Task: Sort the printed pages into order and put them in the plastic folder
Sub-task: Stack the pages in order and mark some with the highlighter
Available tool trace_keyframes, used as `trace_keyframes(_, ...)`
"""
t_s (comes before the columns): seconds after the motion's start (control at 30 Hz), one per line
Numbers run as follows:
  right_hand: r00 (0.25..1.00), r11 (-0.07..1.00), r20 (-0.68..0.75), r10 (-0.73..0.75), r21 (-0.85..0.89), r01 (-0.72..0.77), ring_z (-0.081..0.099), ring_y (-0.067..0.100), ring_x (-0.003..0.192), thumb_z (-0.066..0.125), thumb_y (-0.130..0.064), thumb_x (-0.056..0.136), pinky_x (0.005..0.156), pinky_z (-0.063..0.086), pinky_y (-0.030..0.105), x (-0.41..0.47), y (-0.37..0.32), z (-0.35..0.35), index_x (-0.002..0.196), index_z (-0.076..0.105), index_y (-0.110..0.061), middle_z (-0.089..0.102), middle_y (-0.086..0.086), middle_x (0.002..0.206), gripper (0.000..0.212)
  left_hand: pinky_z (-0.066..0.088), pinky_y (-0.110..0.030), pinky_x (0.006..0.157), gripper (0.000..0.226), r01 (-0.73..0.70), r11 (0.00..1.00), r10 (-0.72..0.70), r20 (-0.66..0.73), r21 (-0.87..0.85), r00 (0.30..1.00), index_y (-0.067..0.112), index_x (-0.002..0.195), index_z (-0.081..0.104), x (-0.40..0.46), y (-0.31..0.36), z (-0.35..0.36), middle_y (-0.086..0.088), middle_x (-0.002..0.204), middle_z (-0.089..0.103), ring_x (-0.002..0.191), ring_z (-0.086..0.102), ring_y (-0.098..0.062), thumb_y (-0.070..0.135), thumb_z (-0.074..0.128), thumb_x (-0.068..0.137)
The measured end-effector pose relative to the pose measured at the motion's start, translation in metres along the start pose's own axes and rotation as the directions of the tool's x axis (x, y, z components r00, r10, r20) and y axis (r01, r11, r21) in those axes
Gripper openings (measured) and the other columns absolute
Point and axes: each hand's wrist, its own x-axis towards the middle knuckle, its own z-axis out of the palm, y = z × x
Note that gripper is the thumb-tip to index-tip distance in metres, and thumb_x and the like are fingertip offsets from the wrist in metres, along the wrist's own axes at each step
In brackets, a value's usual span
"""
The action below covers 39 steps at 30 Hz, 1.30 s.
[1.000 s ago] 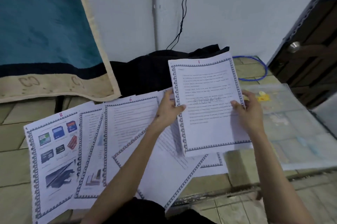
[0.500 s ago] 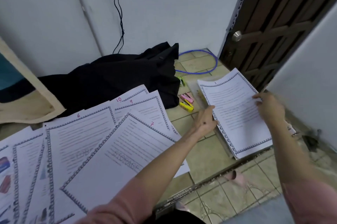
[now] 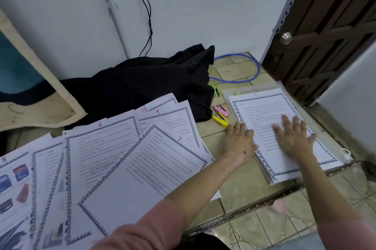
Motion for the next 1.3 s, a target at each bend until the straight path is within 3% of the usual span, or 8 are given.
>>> trace_keyframes(0.2,0.995,0.999,-0.099,-0.027,0.041,0.032,-0.003,0.034,0.146,0.028,-0.050,0.097,0.114,0.001,0.061,-0.007,-0.036,-0.008,0.148,0.025,-0.020,0.009,0.015,0.158,0.059,0.007,-0.043,0.119,0.058,-0.045,0.931,0.020,-0.071,-0.363,0.997,0.011,0.147,0.025,-0.032,-0.034,-0.036,-0.015,0.158,0.008,0.146,0.005,-0.028,0.033,0.044,0.096)
trace_keyframes(0.37,0.903,0.891,-0.240,-0.356,0.203,0.406,0.019,0.036,0.142,0.020,-0.059,0.082,0.112,0.015,0.054,-0.076,-0.144,0.009,0.138,0.046,-0.015,0.029,0.014,0.153,0.075,0.014,-0.032,0.116,0.048,0.238,0.831,-0.358,-0.157,-0.502,0.920,0.016,0.144,0.034,-0.123,-0.133,-0.048,-0.007,0.157,0.019,0.144,0.017,-0.021,0.029,0.041,0.099)
trace_keyframes(0.6,0.773,0.778,0.099,-0.627,0.139,0.613,-0.002,0.032,0.146,-0.010,-0.076,0.072,0.114,0.004,0.054,-0.202,-0.258,0.075,0.149,0.015,-0.035,-0.001,0.006,0.160,0.091,-0.003,-0.045,0.117,0.063,0.681,0.666,-0.726,-0.055,-0.304,0.686,0.025,0.151,0.007,-0.238,-0.246,0.011,-0.007,0.159,-0.007,0.147,-0.008,-0.025,0.055,0.021,0.097)
trace_keyframes(0.73,0.747,0.754,0.166,-0.643,-0.031,0.656,-0.029,0.033,0.138,-0.004,-0.069,0.080,0.110,-0.016,0.056,-0.208,-0.276,0.099,0.148,-0.009,-0.038,-0.030,0.003,0.150,0.075,-0.012,-0.038,0.115,0.083,0.646,0.701,-0.709,-0.193,-0.302,0.678,0.032,0.149,0.001,-0.255,-0.252,0.032,0.000,0.159,-0.008,0.146,-0.011,-0.018,0.071,-0.008,0.077)
trace_keyframes(0.83,0.732,0.736,0.164,-0.661,-0.047,0.675,-0.025,0.032,0.142,0.004,-0.067,0.085,0.110,-0.018,0.053,-0.195,-0.280,0.098,0.148,-0.009,-0.039,-0.032,-0.001,0.146,0.070,-0.009,-0.034,0.116,0.064,0.583,0.686,-0.711,-0.232,-0.436,0.664,0.029,0.149,0.018,-0.253,-0.253,0.026,0.001,0.159,0.002,0.147,-0.004,-0.017,0.059,0.010,0.093)
trace_keyframes(0.9,0.720,0.723,0.159,-0.675,-0.054,0.689,-0.023,0.032,0.143,0.004,-0.068,0.085,0.110,-0.017,0.053,-0.190,-0.281,0.097,0.148,-0.007,-0.040,-0.027,0.000,0.152,0.070,0.001,-0.029,0.116,0.046,0.488,0.613,-0.753,-0.274,-0.622,0.598,0.020,0.143,0.036,-0.256,-0.260,0.018,-0.003,0.158,0.016,0.146,0.008,-0.018,0.034,0.036,0.100)
trace_keyframes(1.03,0.698,0.698,0.123,-0.705,-0.053,0.714,-0.022,0.032,0.142,-0.007,-0.073,0.077,0.109,-0.017,0.054,-0.187,-0.282,0.098,0.148,-0.005,-0.040,-0.025,0.001,0.151,0.078,0.029,-0.044,0.107,0.048,0.637,0.350,-0.937,-0.243,-0.687,0.252,0.010,0.136,0.044,-0.275,-0.275,0.002,-0.016,0.148,0.032,0.135,0.026,-0.033,0.024,0.056,0.092)
trace_keyframes(1.3,0.673,0.665,0.145,-0.725,-0.105,0.739,-0.022,0.033,0.143,-0.015,-0.075,0.072,0.110,-0.015,0.055,-0.188,-0.286,0.097,0.147,-0.008,-0.041,-0.023,0.001,0.154,0.083,0.040,-0.036,0.100,0.065,0.374,0.077,-0.977,0.005,-0.924,0.215,0.003,0.140,0.033,-0.280,-0.301,-0.020,-0.022,0.136,0.047,0.123,0.048,-0.034,0.013,0.066,0.085)
